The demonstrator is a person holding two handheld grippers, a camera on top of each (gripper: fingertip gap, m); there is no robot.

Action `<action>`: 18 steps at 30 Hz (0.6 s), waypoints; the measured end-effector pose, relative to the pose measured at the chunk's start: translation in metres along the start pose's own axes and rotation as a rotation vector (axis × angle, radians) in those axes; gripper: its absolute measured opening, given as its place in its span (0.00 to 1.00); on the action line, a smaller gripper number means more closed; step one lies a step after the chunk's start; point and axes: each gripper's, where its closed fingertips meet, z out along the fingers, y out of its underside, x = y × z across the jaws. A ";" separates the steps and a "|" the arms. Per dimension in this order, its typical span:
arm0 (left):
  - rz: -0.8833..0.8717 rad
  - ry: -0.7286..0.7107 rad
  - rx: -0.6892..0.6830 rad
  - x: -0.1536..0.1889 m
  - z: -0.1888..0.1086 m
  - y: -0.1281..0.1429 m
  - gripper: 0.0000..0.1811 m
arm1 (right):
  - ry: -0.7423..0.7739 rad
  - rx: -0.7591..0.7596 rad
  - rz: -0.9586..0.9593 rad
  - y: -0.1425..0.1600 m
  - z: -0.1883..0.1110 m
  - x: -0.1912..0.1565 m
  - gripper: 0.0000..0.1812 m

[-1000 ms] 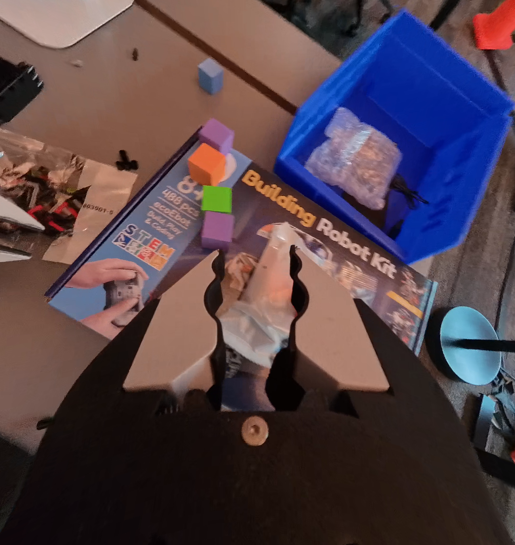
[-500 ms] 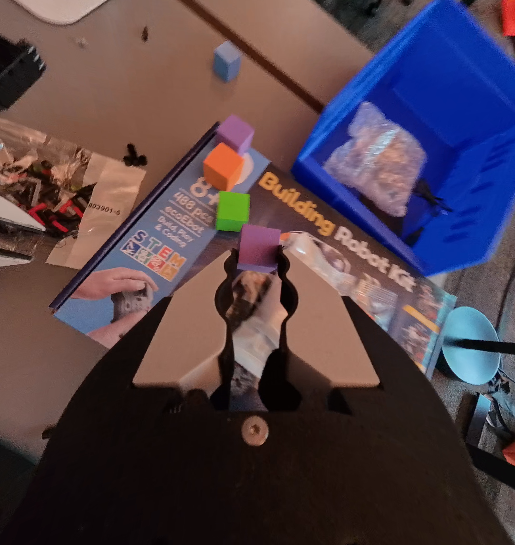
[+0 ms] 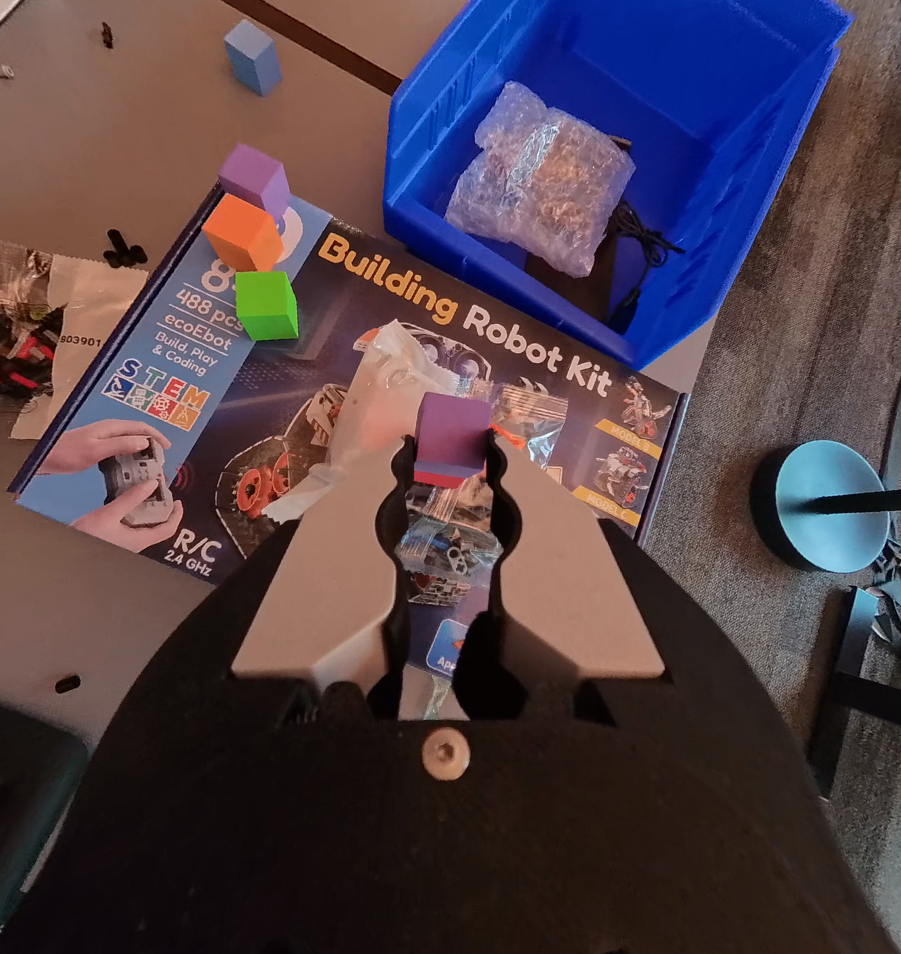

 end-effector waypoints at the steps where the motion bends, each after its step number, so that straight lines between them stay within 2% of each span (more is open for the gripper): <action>1: -0.001 0.000 0.000 0.000 0.000 0.000 0.09 | -0.002 -0.007 0.004 0.002 0.003 0.000 0.14; 7: -0.003 0.000 -0.005 -0.001 0.000 0.002 0.09 | -0.003 -0.029 0.002 0.006 0.008 -0.001 0.17; 18: -0.003 -0.001 -0.006 -0.002 0.000 0.002 0.09 | -0.004 -0.032 0.016 0.008 0.005 0.000 0.15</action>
